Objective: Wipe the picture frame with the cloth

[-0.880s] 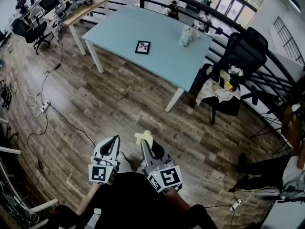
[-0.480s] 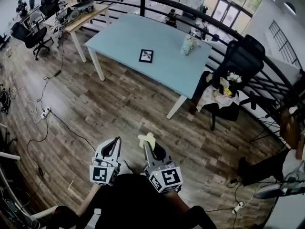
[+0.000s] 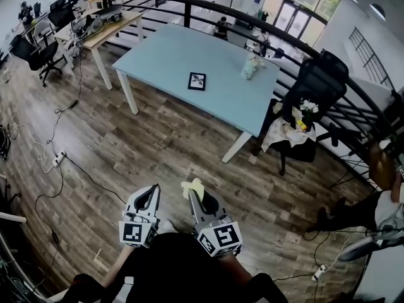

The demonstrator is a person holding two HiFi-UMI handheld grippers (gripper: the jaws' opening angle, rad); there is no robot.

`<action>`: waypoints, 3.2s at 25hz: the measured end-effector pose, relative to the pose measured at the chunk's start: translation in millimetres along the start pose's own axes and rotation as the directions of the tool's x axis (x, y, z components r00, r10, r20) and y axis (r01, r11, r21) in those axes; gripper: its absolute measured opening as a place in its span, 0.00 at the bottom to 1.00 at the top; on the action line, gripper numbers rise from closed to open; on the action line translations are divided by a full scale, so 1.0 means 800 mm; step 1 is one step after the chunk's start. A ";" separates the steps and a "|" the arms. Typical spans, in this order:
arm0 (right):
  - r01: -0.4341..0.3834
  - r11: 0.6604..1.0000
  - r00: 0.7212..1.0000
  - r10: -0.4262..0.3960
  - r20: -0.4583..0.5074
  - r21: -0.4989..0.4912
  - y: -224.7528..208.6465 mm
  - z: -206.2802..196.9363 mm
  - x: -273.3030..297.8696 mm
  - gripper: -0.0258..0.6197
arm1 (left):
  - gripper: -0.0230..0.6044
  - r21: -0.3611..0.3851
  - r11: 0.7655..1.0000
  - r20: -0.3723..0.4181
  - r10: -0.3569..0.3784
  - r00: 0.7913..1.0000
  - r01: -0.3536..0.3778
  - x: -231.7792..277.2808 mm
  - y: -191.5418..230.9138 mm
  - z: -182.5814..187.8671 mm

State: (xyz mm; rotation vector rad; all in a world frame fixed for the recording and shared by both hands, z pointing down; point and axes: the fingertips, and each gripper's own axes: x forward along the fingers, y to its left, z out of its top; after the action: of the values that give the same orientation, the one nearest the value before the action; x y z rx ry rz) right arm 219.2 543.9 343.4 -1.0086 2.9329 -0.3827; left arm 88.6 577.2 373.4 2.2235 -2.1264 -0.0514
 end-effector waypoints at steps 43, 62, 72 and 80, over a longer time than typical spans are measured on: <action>0.087 0.996 0.996 -0.087 0.009 0.032 -0.087 0.010 0.201 0.13 | 0.03 0.031 0.999 -0.001 0.040 0.999 -0.040 0.162 0.150 -0.013; 0.001 1.000 1.000 -0.001 0.008 0.008 -0.228 0.047 0.282 0.13 | 0.03 0.050 0.990 0.019 0.128 0.992 -0.129 0.310 0.126 -0.012; -0.014 1.000 1.000 0.014 0.003 0.016 -0.261 0.052 0.301 0.13 | 0.03 0.045 0.989 0.017 0.143 0.990 -0.144 0.350 0.121 -0.012; -0.007 1.000 1.000 0.007 0.006 0.012 -0.281 0.056 0.314 0.13 | 0.03 0.039 0.990 0.016 0.135 0.991 -0.136 0.371 0.126 -0.017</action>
State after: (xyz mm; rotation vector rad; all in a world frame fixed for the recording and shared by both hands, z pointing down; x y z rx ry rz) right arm 160.1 209.8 368.5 -0.9960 2.9240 -0.3964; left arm 2.8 276.4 400.3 2.0989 -2.2993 -0.0171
